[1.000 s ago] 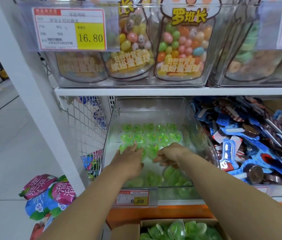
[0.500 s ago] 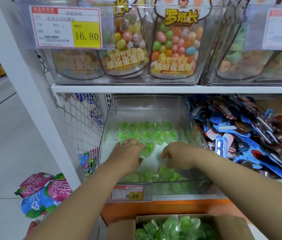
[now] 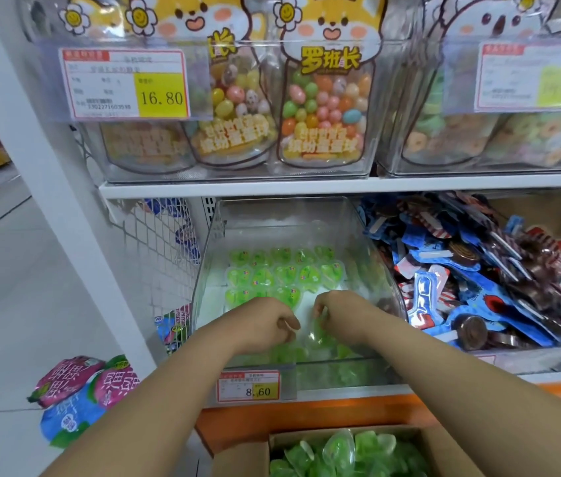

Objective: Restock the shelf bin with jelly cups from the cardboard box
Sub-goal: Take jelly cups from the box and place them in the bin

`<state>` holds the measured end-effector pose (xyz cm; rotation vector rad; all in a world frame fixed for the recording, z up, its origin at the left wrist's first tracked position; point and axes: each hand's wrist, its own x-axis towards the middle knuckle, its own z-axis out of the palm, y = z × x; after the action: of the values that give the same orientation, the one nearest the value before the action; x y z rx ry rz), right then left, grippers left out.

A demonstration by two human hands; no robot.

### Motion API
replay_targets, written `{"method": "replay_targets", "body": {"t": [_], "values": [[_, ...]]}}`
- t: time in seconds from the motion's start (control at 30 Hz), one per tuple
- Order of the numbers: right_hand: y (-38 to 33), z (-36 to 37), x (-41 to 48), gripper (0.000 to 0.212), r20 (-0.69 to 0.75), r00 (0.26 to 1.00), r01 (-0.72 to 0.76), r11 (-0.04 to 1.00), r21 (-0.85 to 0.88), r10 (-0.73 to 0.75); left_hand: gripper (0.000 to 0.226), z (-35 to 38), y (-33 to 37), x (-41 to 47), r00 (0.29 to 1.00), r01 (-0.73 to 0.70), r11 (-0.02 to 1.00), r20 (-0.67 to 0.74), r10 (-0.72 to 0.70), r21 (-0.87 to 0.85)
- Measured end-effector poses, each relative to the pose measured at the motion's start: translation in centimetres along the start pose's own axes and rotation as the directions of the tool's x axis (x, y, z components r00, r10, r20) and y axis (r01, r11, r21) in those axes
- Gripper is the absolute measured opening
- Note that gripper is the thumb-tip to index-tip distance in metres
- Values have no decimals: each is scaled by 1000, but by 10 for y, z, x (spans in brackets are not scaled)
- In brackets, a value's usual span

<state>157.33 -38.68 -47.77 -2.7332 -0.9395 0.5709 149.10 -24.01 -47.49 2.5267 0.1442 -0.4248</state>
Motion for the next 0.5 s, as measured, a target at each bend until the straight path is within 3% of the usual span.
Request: {"method": "replay_targets", "body": {"t": [0.1,0.23,0.37,0.5], "values": [[-1,6,8,35,-65,996,-59,994,90,65,35,3,4,9,994,3,1000,-108,-6,-27],[2,10,9,40,-68,993,-86,987,137,96,40,11,12,21,998,24,999,-60,-26,-33],[4,8,6,40,-16,996,-84,995,49,84,42,18,13,26,997,43,994,-52,-49,-102],[-1,6,5,43,26,999,-18,996,-91,21,27,20,17,31,992,49,981,-103,-69,-187]]}}
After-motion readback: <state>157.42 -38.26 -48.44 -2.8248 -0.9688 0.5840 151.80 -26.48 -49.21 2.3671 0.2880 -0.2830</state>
